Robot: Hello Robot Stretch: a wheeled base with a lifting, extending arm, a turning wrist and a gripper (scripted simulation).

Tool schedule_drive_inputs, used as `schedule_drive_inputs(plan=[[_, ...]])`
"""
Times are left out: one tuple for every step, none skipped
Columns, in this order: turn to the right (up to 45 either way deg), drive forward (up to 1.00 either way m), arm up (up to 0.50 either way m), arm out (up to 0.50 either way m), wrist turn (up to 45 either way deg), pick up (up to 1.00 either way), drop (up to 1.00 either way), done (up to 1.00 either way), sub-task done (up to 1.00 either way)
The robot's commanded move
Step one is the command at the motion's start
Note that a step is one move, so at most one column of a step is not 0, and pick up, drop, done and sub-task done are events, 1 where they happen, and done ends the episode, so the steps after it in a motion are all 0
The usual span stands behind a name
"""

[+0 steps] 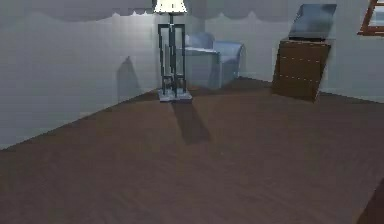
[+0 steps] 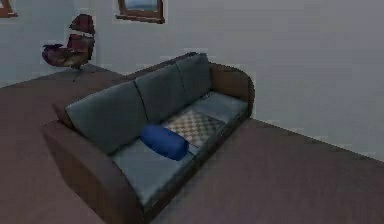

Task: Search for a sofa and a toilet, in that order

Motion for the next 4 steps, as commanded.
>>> schedule_drive_inputs(plan=[[-45.0,0.0,0.0,0.0,0.0,0.0,0.0,0.0,0.0],[-12.0,0.0,0.0,0.0,0.0,0.0,0.0,0.0,0.0],[0.0,1.0,0.0,0.0,0.0,0.0,0.0,0.0,0.0],[-6.0,0.0,0.0,0.0,0.0,0.0,0.0,0.0,0.0]])
